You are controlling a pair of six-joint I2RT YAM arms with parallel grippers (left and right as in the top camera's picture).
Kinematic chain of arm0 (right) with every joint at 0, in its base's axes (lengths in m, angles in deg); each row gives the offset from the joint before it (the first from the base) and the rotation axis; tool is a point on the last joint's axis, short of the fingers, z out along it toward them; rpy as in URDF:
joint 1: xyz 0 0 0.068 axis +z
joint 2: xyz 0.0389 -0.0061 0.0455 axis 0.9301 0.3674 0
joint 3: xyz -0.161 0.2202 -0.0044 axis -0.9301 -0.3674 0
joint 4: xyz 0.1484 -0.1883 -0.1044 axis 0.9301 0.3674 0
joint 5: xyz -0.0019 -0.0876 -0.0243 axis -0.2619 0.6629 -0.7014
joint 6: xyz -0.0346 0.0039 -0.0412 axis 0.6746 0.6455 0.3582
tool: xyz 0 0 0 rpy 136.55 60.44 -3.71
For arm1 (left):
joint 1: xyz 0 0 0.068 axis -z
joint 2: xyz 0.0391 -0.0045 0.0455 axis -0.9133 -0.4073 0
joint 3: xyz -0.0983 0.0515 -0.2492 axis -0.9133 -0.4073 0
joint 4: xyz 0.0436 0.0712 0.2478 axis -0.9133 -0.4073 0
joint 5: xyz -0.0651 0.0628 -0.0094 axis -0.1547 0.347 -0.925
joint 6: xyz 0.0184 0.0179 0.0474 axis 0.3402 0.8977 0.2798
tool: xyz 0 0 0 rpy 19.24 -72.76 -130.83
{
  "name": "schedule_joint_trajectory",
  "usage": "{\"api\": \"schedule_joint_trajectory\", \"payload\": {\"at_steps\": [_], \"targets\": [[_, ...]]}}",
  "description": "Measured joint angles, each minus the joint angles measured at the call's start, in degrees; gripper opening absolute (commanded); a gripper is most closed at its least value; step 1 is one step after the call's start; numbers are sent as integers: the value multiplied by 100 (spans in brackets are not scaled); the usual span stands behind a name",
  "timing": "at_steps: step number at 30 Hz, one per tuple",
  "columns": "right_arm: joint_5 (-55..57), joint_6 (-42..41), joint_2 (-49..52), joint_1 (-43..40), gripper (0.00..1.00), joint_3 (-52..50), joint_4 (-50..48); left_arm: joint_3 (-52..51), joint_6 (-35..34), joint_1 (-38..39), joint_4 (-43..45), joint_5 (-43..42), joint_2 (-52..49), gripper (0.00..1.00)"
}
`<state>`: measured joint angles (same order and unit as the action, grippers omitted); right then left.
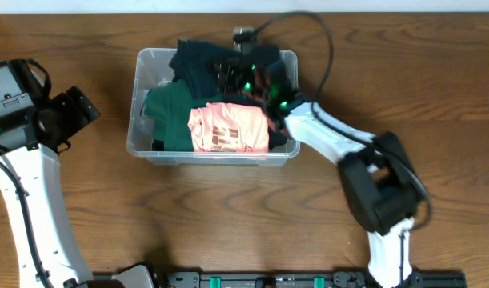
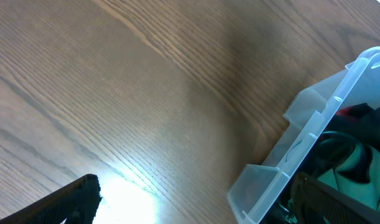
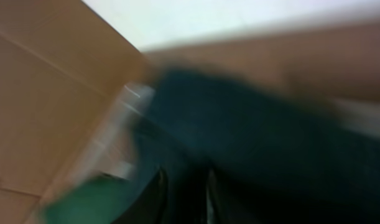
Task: Pack container
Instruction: 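Carry the dark teal shirt into the container's far right corner, then push the clothes down inside the container with the right gripper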
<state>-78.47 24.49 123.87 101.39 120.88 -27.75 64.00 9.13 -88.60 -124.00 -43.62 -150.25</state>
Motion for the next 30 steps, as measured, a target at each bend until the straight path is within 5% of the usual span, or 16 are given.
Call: {"api": "schedule_joint_trajectory", "payload": {"at_steps": [10,20,27,30], "targets": [[-557,149,280,-122,15,483,1257,0,0,0,0,0,0,98],[-1537,927,-7,-251,55,702,2039,0,0,0,0,0,0,98],[-1268,957,-321,-243,79,634,623,0,0,0,2,0,0,98],[-627,940,-389,-214,82,634,468,0,0,0,0,0,0,98]]}}
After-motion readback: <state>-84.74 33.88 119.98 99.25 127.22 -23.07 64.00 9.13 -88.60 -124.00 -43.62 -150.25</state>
